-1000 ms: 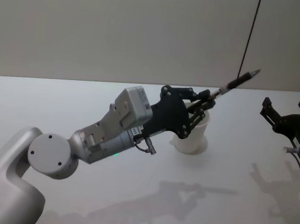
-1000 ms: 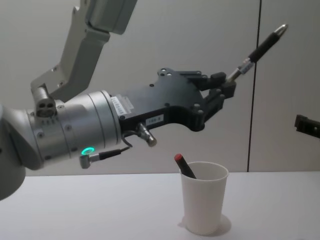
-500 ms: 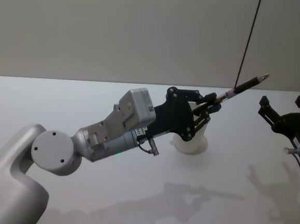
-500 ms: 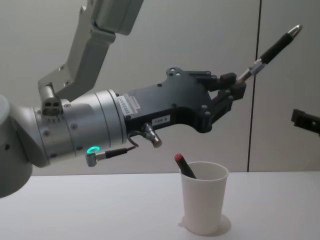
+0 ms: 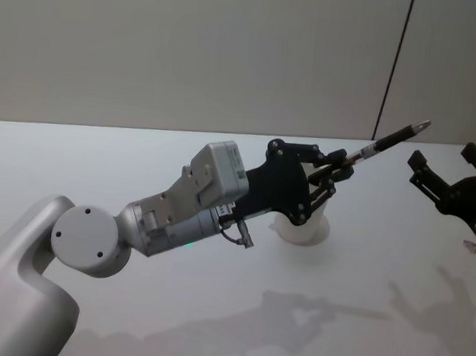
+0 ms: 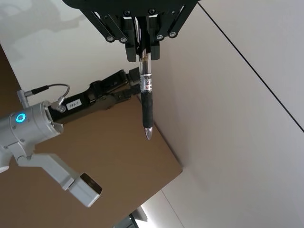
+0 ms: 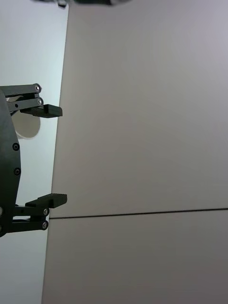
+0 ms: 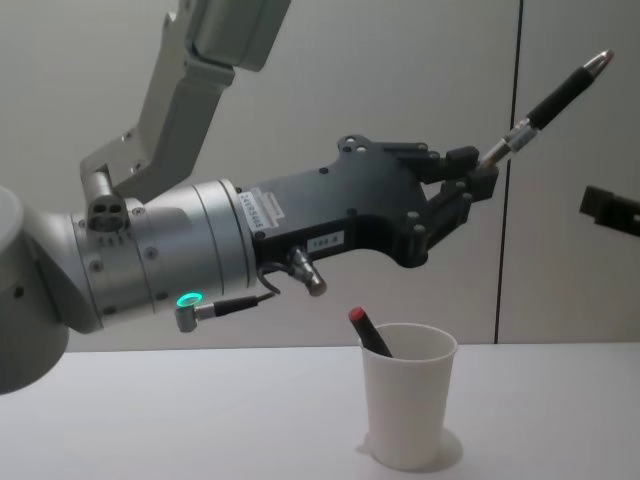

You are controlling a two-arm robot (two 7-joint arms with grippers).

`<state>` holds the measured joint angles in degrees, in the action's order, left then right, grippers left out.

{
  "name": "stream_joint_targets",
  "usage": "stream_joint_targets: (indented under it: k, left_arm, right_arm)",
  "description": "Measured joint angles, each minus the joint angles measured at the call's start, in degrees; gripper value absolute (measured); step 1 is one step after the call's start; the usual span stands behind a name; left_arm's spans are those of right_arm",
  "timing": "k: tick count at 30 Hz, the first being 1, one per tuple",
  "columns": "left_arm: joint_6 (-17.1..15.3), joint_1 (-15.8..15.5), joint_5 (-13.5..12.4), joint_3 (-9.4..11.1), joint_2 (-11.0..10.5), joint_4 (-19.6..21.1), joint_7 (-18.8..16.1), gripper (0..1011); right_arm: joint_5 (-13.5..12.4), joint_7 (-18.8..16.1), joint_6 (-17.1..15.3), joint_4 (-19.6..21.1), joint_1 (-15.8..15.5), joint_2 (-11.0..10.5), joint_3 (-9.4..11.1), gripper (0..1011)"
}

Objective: Place the pen into the pen holder.

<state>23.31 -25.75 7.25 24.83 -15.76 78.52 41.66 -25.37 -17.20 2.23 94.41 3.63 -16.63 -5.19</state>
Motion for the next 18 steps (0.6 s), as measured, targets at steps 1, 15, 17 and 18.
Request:
stream_joint_targets:
  k: [1, 15, 17, 18]
  left_arm:
    - [0.02, -0.01, 0.00, 0.01, 0.01, -0.02, 0.04, 175]
    - [0.11, -0.10, -0.01, 0.01, 0.08, -0.14, 0.27, 175]
    - [0.13, -0.12, -0.01, 0.01, 0.09, -0.14, 0.29, 175]
    - [0.13, -0.12, -0.01, 0.01, 0.09, -0.15, 0.30, 175]
  right_arm:
    - [-0.36, -0.59, 0.08, 0.11, -0.11, -0.20, 0.12, 1002]
    - [-8.47, -12.39, 1.61, 2.00, -2.36, -4.30, 2.66, 1002]
    - [-9.21, -13.38, 1.67, 2.08, -2.51, -4.63, 2.87, 1001]
    - [-9.62, -13.93, 1.70, 2.15, -2.63, -4.89, 3.03, 1002]
